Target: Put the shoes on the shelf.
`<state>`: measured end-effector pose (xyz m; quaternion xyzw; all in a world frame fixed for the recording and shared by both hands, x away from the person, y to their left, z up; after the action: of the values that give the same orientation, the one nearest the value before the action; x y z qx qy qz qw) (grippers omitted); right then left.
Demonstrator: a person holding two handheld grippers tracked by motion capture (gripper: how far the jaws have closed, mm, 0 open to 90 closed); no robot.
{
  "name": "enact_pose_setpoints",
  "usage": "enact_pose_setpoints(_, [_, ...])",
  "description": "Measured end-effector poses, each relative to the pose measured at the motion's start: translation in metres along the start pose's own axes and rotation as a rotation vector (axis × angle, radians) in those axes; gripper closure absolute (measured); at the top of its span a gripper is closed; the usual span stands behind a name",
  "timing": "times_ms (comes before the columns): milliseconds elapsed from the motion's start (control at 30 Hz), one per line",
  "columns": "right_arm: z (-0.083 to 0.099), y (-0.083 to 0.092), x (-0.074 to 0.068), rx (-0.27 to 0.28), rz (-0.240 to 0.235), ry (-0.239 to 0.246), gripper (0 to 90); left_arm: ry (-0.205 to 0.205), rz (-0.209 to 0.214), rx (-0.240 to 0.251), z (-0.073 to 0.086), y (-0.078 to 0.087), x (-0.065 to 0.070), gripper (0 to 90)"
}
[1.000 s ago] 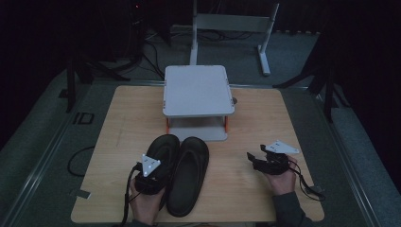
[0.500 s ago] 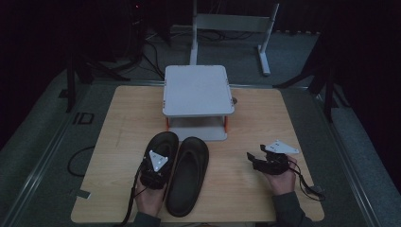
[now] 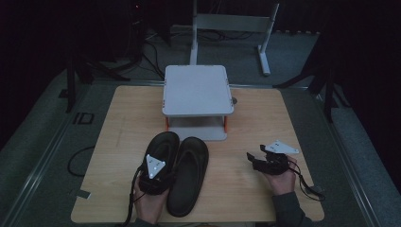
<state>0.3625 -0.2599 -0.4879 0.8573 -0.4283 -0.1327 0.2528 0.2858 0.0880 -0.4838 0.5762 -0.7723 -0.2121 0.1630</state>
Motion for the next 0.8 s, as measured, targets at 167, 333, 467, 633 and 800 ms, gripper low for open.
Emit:
enact_pose_setpoints(167, [0.000, 0.000, 0.000, 0.002, -0.001, 0.000, 32.8, -0.020, -0.005, -0.058, 0.010, -0.008, 0.001, 36.6])
enact_pose_setpoints(333, [0.001, -0.001, -0.001, -0.002, -0.002, 0.003, 32.8, -0.014, -0.002, -0.085, 0.020, -0.011, 0.001, 33.6])
enact_pose_setpoints(467, [0.001, -0.001, -0.002, -0.003, -0.005, 0.001, 32.7, -0.050, 0.005, -0.101, 0.025, -0.013, 0.007, 34.3])
enact_pose_setpoints(633, [0.000, 0.000, -0.001, 0.001, -0.004, 0.001, 32.7, -0.071, -0.002, -0.130, 0.028, -0.016, 0.011, 45.7])
enact_pose_setpoints(800, [0.001, -0.001, -0.001, -0.002, -0.004, 0.004, 32.7, -0.079, -0.047, -0.132, 0.028, -0.016, 0.010, 56.5])
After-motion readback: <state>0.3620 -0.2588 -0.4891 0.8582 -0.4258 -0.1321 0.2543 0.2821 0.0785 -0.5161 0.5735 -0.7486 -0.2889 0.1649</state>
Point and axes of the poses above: each handheld gripper's, and its own axes: y roughly backward along the jaws, z roughly out of its underside, x roughly to its right, the point moved 5 cm from there along -y, roughly forward along the jaws, and after that the axes turned 6 degrees about -z, right-handed, at the moved point
